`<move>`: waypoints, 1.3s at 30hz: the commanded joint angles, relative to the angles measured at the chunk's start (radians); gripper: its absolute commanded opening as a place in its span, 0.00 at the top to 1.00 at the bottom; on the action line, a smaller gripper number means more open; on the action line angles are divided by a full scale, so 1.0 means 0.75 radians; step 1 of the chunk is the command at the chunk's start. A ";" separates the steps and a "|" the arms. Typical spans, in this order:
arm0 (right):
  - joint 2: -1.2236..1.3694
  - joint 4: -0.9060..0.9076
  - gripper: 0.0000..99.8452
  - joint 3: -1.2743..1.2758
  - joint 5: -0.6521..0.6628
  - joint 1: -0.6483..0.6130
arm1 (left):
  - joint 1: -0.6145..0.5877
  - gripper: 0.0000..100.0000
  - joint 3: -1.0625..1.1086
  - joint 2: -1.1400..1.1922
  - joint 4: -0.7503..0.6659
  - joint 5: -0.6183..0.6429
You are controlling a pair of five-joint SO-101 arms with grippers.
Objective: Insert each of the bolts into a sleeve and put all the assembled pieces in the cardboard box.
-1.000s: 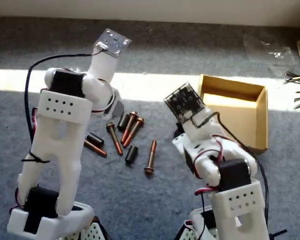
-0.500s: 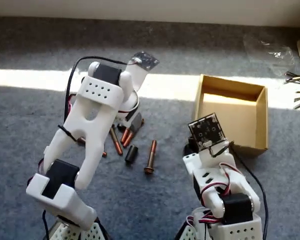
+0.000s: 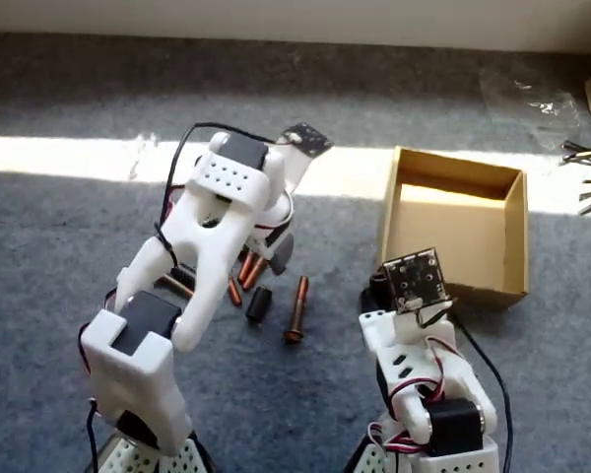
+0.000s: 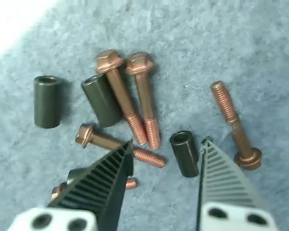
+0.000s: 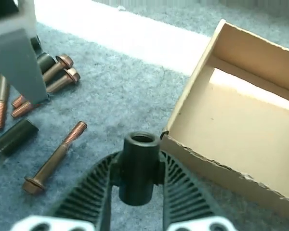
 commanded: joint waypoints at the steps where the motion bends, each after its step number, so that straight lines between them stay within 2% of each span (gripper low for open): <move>1: -0.011 -0.042 1.00 0.009 -0.008 0.007 | 0.052 0.79 -0.077 0.036 -0.059 -0.004; 5: -0.009 -0.042 1.00 0.058 -0.008 0.007 | 0.050 0.79 -0.105 0.116 -0.108 0.000; 9: -0.009 -0.042 1.00 0.064 -0.006 0.007 | 0.046 0.79 -0.107 0.173 -0.182 0.084; 19: -0.009 -0.042 1.00 0.064 -0.006 0.007 | 0.042 0.79 -0.099 0.230 -0.293 0.084; 26: -0.009 -0.044 1.00 0.064 -0.006 0.007 | -0.042 0.79 -0.105 0.310 -0.340 0.082; 33: -0.009 -0.044 1.00 0.064 -0.006 0.007 | -0.050 0.79 -0.105 0.320 -0.356 0.080; 39: -0.009 -0.044 1.00 0.066 -0.006 0.007 | -0.046 0.92 -0.105 0.322 -0.381 0.082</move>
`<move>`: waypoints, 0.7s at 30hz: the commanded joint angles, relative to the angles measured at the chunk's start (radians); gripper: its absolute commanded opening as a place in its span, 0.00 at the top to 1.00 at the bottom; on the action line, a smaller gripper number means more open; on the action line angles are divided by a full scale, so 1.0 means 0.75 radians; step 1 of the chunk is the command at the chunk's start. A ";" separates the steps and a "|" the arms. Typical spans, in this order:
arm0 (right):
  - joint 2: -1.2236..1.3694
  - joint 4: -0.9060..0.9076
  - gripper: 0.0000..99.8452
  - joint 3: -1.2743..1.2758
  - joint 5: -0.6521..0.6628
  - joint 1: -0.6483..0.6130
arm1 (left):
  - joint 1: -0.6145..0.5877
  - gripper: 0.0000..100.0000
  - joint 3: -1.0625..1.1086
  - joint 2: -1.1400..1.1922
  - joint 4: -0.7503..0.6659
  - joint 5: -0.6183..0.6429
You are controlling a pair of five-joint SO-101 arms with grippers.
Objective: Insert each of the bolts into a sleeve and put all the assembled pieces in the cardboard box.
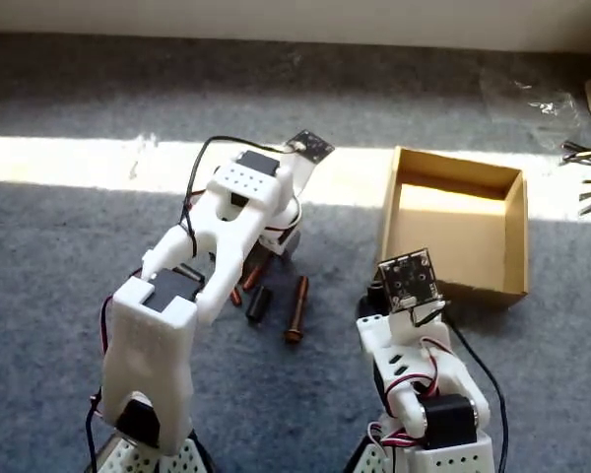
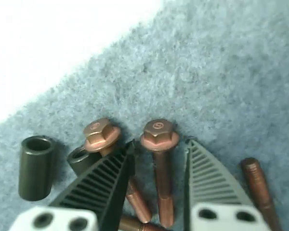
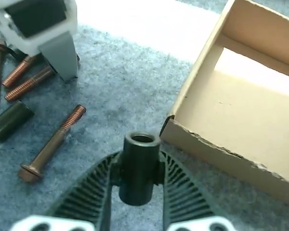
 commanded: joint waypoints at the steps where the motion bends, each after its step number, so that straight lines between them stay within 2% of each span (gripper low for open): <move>1: -0.007 -0.044 1.00 -0.015 -0.006 0.007 | -0.019 0.93 -0.052 -0.009 -0.033 0.004; 14: -0.007 -0.044 1.00 -0.011 -0.006 0.007 | 0.019 0.93 -0.046 -0.017 -0.016 0.006; 21: -0.007 -0.224 1.00 0.109 -0.006 0.007 | 0.134 0.93 -0.226 -0.030 0.233 0.004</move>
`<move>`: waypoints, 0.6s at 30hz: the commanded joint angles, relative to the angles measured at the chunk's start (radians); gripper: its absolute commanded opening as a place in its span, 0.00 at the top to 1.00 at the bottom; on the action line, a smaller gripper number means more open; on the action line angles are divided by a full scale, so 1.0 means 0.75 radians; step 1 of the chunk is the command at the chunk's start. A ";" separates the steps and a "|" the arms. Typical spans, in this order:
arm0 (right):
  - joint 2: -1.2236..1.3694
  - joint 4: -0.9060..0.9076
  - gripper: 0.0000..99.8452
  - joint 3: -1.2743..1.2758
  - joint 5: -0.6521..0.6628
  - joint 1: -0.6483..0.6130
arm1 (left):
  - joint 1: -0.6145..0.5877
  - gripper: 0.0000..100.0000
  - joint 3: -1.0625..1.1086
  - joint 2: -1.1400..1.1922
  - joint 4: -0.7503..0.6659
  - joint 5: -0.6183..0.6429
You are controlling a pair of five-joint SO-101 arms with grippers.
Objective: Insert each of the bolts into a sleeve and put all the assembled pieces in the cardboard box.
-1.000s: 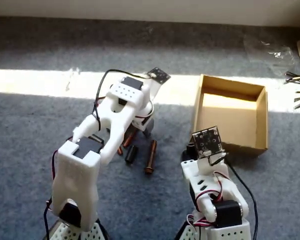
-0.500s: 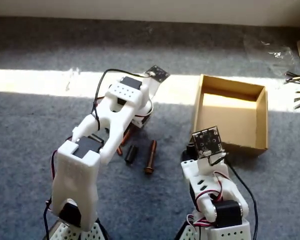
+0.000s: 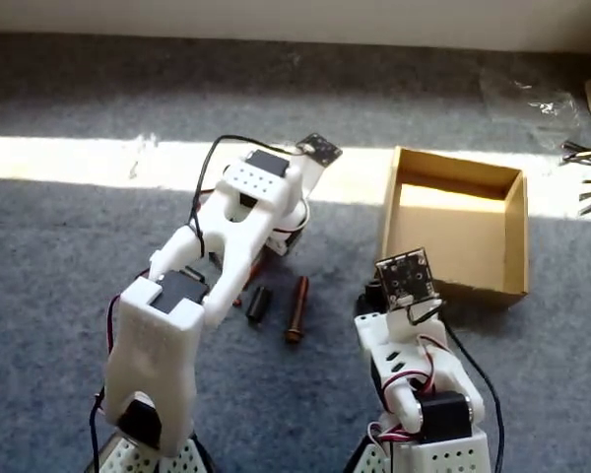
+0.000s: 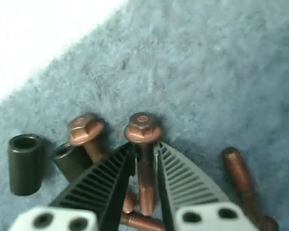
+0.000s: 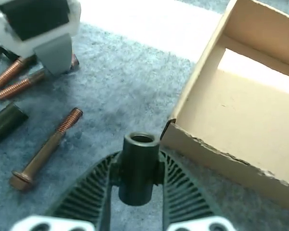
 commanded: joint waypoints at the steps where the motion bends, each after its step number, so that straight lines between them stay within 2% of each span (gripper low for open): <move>1: -0.007 -0.109 1.00 0.011 -0.006 0.007 | 0.066 0.93 -0.187 -0.042 0.160 0.000; 9: -0.007 -0.220 1.00 0.089 -0.006 0.005 | 0.064 0.96 -0.515 -0.042 0.417 0.000; 18: -0.007 -0.224 1.00 0.093 -0.006 0.005 | 0.013 0.94 -0.555 0.034 0.442 0.000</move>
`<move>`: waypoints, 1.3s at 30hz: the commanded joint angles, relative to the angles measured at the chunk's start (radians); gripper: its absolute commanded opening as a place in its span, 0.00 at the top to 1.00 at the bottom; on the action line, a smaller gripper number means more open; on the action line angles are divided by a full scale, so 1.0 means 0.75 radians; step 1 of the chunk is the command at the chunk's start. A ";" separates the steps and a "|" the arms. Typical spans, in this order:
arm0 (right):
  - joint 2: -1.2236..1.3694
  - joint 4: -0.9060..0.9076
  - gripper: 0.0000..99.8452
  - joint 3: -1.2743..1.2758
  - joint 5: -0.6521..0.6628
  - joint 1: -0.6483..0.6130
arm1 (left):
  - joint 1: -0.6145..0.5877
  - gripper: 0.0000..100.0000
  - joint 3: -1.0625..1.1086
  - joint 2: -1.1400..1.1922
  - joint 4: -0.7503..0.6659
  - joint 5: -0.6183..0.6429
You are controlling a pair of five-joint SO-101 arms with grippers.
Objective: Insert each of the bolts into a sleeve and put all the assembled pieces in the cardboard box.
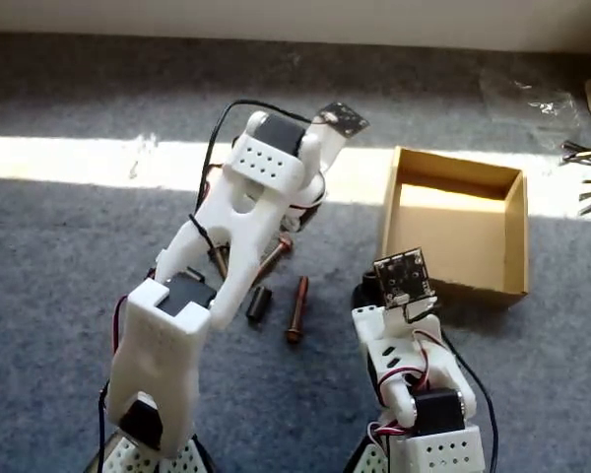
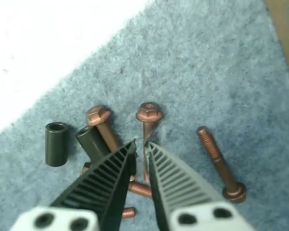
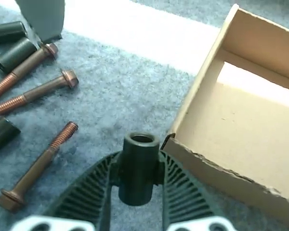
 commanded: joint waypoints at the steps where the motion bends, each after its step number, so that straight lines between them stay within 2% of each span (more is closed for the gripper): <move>1: -0.007 -0.038 1.00 -0.017 -0.006 0.007 | -0.036 0.92 -0.060 0.040 0.020 0.002; 4: -0.007 -0.038 1.00 -0.017 -0.006 0.009 | -0.042 0.88 -0.024 0.122 0.008 0.000; 10: -0.007 -0.038 1.00 -0.017 -0.006 0.009 | -0.042 0.90 -0.052 0.165 0.008 -0.125; 16: -0.007 -0.038 1.00 -0.017 -0.006 0.009 | -0.046 0.90 -0.013 0.169 -0.006 -0.131; 23: -0.007 -0.038 1.00 -0.017 -0.006 0.013 | -0.038 0.90 0.130 0.167 -0.184 -0.133; 32: -0.007 -0.038 1.00 -0.017 -0.006 0.015 | -0.036 0.90 0.138 0.173 -0.209 -0.133; 39: -0.007 -0.038 1.00 -0.017 -0.006 0.015 | -0.019 0.90 0.128 0.361 -0.233 -0.129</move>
